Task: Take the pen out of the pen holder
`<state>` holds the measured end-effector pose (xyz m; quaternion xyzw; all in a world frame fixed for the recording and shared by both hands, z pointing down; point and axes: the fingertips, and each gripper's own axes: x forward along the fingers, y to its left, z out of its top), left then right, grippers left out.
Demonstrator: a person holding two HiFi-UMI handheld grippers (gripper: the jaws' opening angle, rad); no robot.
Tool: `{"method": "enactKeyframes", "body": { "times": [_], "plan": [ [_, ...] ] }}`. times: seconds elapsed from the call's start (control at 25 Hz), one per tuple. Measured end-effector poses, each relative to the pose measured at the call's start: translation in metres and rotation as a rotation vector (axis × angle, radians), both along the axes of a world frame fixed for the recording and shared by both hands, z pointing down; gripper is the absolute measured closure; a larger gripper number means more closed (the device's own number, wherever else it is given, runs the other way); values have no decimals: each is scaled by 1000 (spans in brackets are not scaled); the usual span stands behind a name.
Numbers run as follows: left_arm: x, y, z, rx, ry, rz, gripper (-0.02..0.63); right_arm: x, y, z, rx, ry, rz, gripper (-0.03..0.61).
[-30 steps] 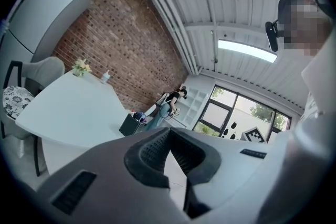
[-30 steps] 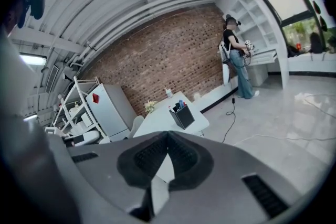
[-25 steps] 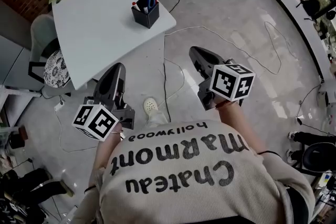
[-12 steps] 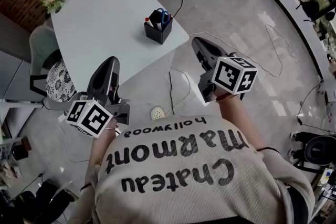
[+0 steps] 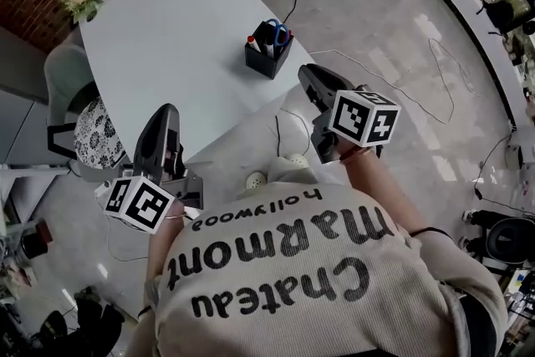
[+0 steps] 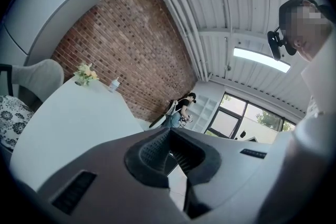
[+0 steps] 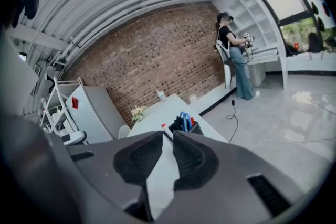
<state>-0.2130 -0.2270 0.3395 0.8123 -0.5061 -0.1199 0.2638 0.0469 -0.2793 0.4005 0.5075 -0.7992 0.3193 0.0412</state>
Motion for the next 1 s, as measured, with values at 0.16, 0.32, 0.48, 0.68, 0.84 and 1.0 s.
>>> {"method": "enactKeyframes", "body": {
  "times": [0.16, 0.32, 0.48, 0.68, 0.84, 1.0],
  "plan": [
    [-25, -10, 4, -14, 1, -66, 612, -20, -27, 11, -16, 24, -43, 492],
    [-36, -21, 2, -20, 1, -126, 612, -29, -55, 23, -36, 53, -82, 488],
    [-38, -31, -1, -29, -20, -160, 612, -38, -80, 32, -60, 65, -127, 488],
    [-40, -41, 5, -49, -6, -197, 612, -50, -101, 39, -74, 103, -162, 476],
    [-43, -43, 6, -54, -8, -219, 612, -50, -111, 42, -41, 208, -140, 457],
    [-48, -43, 12, -70, -1, -243, 612, -51, -116, 48, -41, 262, -127, 451]
  ]
}}
